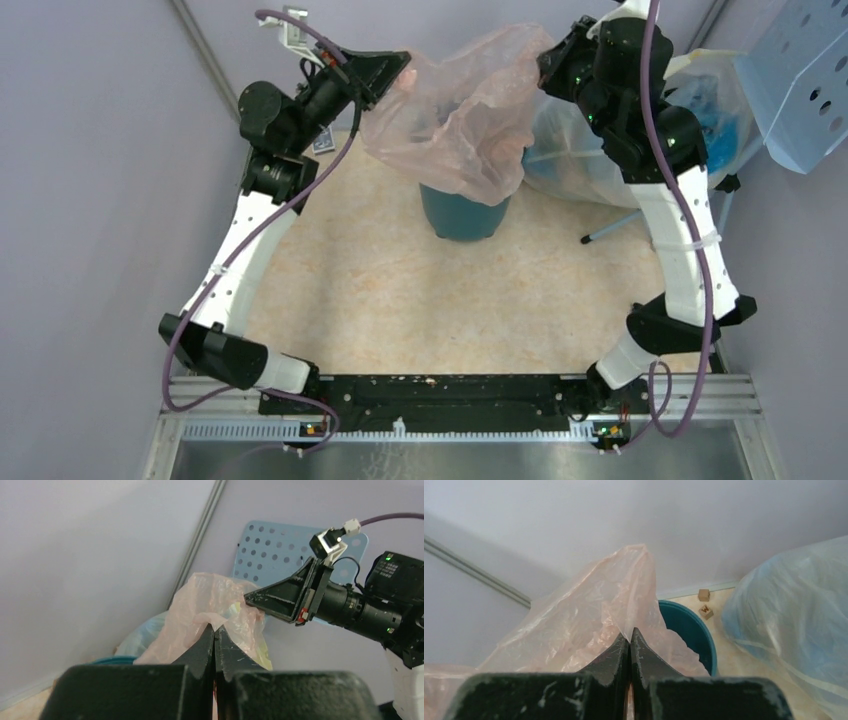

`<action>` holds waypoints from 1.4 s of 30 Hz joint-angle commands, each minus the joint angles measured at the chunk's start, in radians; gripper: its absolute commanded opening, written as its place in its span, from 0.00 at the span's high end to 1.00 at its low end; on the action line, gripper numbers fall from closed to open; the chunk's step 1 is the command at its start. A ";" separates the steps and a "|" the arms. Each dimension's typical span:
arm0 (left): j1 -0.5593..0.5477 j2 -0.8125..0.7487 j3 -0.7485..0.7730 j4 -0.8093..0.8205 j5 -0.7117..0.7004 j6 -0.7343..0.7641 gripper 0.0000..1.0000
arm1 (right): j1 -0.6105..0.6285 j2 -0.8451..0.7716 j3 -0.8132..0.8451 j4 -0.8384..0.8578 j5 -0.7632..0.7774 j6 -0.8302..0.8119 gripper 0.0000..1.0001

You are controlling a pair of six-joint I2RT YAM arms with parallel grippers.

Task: Put the trash bags into the trash bin

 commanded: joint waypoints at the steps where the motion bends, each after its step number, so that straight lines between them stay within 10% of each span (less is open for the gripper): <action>1: -0.007 0.063 0.131 0.076 -0.048 0.057 1.00 | -0.084 0.031 0.070 0.005 -0.196 0.069 1.00; 10: -0.007 0.171 0.303 0.004 -0.107 0.160 1.00 | -0.085 0.102 0.044 0.096 -0.312 0.094 1.00; 31: -0.014 0.048 -0.130 -0.031 -0.085 0.126 1.00 | -0.123 0.041 -0.347 0.034 -0.450 0.081 1.00; 42: -0.014 0.077 0.011 -0.132 -0.118 0.144 1.00 | -0.066 0.199 -0.094 -0.309 -0.358 -0.025 1.00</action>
